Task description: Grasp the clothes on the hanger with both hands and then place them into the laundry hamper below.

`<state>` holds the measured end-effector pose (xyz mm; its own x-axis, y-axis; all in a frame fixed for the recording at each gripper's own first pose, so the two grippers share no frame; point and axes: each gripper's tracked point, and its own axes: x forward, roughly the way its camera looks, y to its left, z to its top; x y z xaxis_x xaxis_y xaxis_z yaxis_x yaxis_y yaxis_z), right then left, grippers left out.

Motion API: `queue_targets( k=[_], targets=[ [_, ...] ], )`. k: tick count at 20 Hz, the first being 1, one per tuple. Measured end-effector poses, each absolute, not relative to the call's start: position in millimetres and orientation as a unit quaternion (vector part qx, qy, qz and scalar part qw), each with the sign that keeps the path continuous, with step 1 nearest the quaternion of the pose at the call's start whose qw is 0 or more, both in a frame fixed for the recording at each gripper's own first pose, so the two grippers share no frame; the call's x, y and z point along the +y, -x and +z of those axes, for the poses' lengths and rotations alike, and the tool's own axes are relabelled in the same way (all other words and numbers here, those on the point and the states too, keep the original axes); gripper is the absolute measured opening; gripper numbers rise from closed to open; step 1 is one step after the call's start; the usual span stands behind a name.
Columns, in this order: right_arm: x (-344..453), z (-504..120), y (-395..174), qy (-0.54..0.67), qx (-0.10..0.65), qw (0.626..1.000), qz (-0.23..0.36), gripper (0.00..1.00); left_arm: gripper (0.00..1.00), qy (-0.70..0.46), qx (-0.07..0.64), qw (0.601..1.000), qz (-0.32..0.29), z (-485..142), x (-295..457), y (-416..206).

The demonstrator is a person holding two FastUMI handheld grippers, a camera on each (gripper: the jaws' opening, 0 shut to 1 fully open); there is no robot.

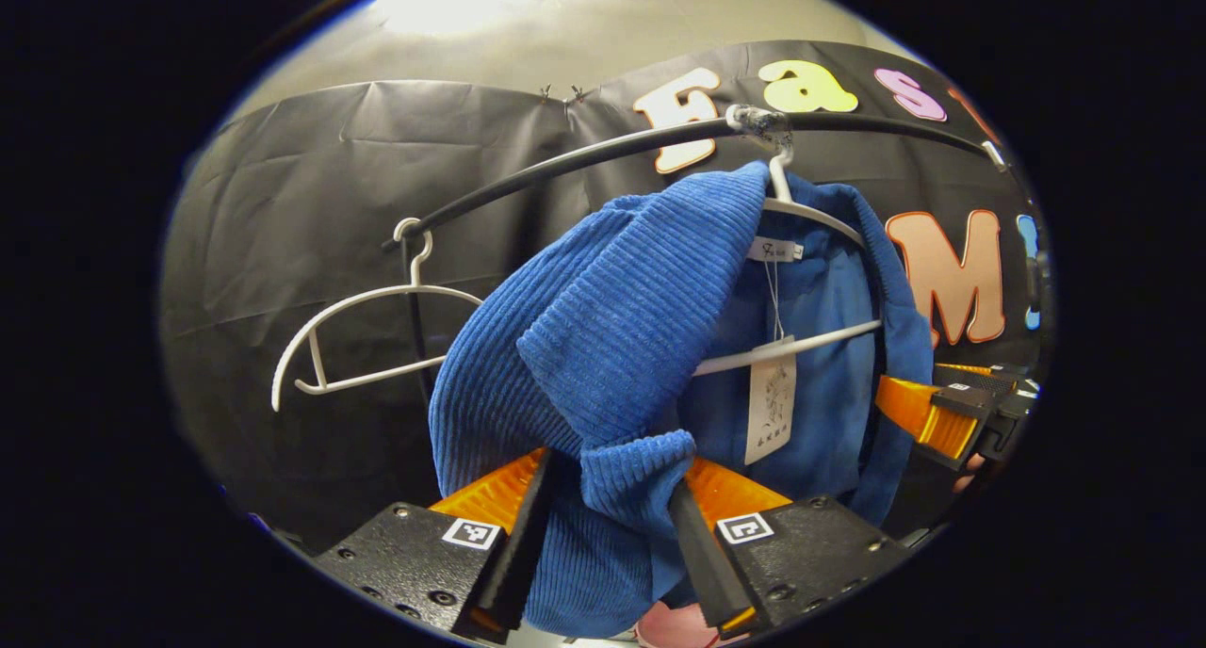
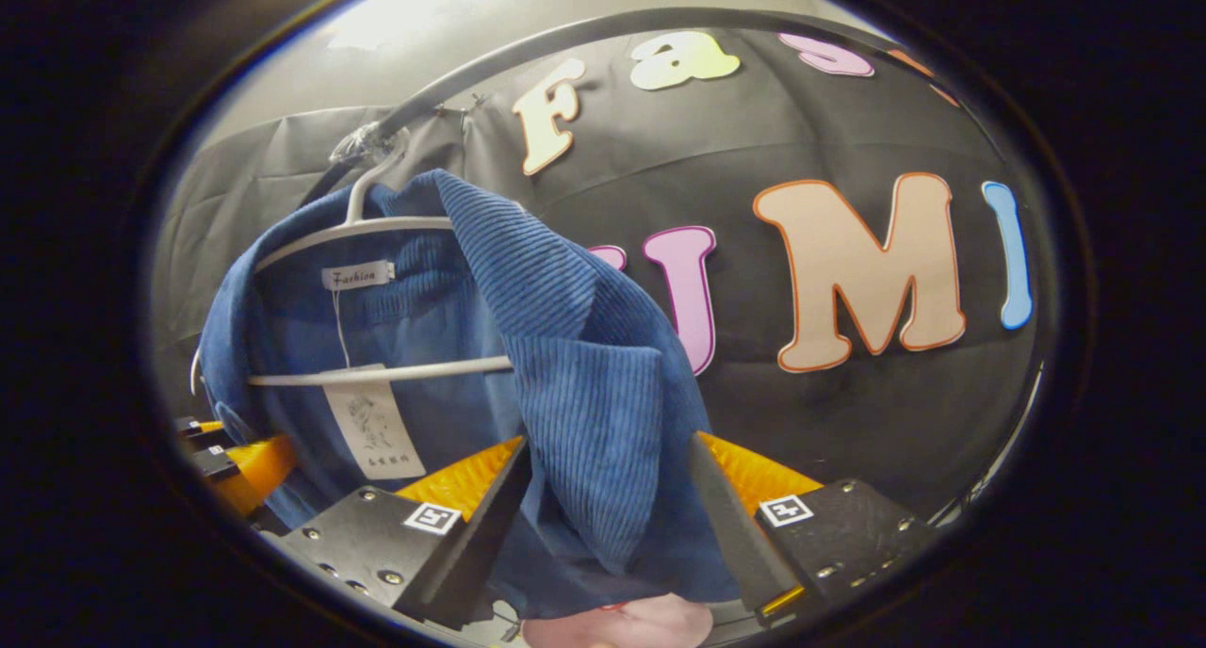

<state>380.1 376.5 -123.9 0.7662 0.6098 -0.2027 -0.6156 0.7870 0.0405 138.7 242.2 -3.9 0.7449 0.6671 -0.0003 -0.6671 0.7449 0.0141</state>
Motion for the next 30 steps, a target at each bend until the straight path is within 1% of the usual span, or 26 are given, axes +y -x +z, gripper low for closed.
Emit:
queue_targets(
  k=[1, 2, 3, 4, 6, 7, 8, 10, 12, 13, 14, 15, 16, 17, 21, 24, 27, 30],
  targets=[
    [380.6, -124.1, -383.5, 0.015, 0.101, 0.940, 0.326, 0.99, 0.66, -0.007, -0.002, 0.933, 0.360, -2.2, 244.2, -137.3],
    [383.2, -123.7, -386.9, 0.015, 0.101, 0.941, 0.322, 0.94, 0.62, -0.007, -0.004, 0.932, 0.362, 0.1, 247.8, -137.9],
    [386.0, -122.6, -389.7, 0.014, 0.100, 0.943, 0.317, 0.99, 0.53, -0.006, -0.006, 0.934, 0.358, 0.7, 248.4, -137.9],
    [388.0, -120.0, -393.1, 0.014, 0.096, 0.944, 0.315, 0.99, 0.43, -0.001, -0.003, 0.938, 0.347, -1.4, 248.5, -141.3],
    [388.1, -114.2, -401.1, 0.014, 0.081, 0.949, 0.303, 0.71, 0.25, 0.012, 0.000, 0.942, 0.334, -3.5, 249.8, -142.2],
    [390.0, -115.3, -403.5, 0.019, 0.081, 0.950, 0.302, 0.58, 0.25, 0.015, 0.000, 0.945, 0.326, -2.1, 250.0, -141.7],
    [391.0, -118.2, -405.7, 0.021, 0.089, 0.948, 0.304, 0.54, 0.17, 0.015, 0.000, 0.949, 0.314, -1.3, 247.0, -141.4],
    [393.9, -124.4, -409.5, 0.001, 0.113, 0.947, 0.300, 0.31, 0.12, 0.009, 0.005, 0.961, 0.276, -3.8, 239.9, -145.9],
    [392.5, -121.3, -409.7, -0.015, 0.114, 0.945, 0.305, 0.07, 0.04, 0.011, 0.007, 0.969, 0.247, -4.0, 236.7, -138.9],
    [388.6, -118.6, -409.8, -0.015, 0.109, 0.947, 0.302, 0.01, 0.03, 0.017, 0.011, 0.972, 0.233, -4.4, 236.7, -136.7],
    [382.0, -114.1, -410.3, -0.016, 0.105, 0.949, 0.297, 0.01, 0.00, 0.024, 0.007, 0.976, 0.217, -1.8, 232.9, -133.9],
    [375.0, -108.7, -412.5, -0.015, 0.098, 0.953, 0.286, 0.03, 0.00, 0.030, 0.004, 0.979, 0.203, 2.1, 227.9, -129.0],
    [370.5, -104.5, -411.7, -0.014, 0.094, 0.955, 0.282, 0.03, 0.00, 0.024, 0.003, 0.979, 0.203, 8.7, 228.2, -118.5],
    [367.0, -98.5, -412.3, -0.011, 0.087, 0.957, 0.278, 0.00, 0.00, 0.014, 0.006, 0.979, 0.205, 10.6, 231.6, -110.1],
    [357.6, -80.6, -424.3, 0.003, 0.061, 0.963, 0.263, 0.00, 0.00, 0.017, 0.013, 0.980, 0.197, 32.0, 229.9, -85.0],
    [355.2, -68.3, -429.8, -0.018, 0.051, 0.966, 0.255, 0.00, 0.00, 0.013, 0.010, 0.980, 0.200, 56.1, 235.6, -65.7],
    [358.4, -58.6, -443.9, -0.033, 0.035, 0.967, 0.251, 0.00, 0.01, 0.015, 0.016, 0.979, 0.203, 72.0, 246.4, -55.5],
    [365.6, -55.0, -451.2, -0.046, 0.028, 0.968, 0.246, 0.00, 0.00, -0.020, 0.005, 0.977, 0.213, 96.8, 272.4, -48.3]
  ],
)
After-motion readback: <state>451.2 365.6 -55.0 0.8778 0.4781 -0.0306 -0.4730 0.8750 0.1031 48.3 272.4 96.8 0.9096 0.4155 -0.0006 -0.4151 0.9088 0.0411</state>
